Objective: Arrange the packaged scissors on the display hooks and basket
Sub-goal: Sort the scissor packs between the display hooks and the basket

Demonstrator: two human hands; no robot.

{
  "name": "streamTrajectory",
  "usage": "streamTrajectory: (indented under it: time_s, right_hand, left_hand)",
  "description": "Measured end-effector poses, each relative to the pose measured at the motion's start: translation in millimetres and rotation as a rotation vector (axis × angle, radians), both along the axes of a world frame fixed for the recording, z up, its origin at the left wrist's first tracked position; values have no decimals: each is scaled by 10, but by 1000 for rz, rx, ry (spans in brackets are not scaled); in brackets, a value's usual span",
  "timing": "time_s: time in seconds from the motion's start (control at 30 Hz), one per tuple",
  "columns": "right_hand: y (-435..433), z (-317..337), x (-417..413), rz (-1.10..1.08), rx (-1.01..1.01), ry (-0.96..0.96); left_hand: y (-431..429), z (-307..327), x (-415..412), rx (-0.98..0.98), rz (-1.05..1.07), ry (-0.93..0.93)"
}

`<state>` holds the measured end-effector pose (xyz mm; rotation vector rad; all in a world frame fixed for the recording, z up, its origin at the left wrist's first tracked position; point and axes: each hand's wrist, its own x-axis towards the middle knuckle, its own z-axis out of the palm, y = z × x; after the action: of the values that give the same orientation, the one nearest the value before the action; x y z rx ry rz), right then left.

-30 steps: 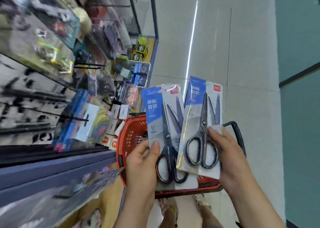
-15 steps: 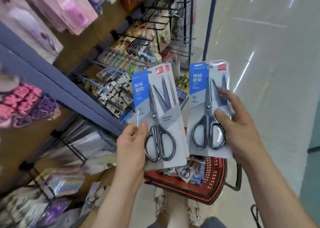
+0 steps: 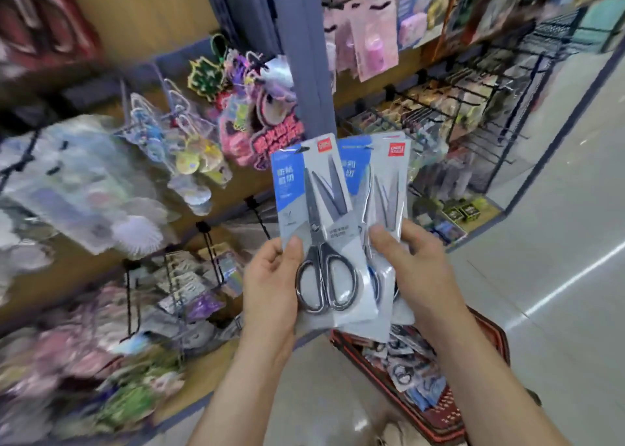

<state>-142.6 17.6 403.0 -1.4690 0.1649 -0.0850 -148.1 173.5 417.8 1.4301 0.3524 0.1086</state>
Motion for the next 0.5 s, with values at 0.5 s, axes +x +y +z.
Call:
streamTrajectory:
  time_s: [0.5]
  right_hand:
    - [1741, 572, -317, 465, -16, -156]
  left_hand:
    - [1713, 431, -723, 121, 295, -228]
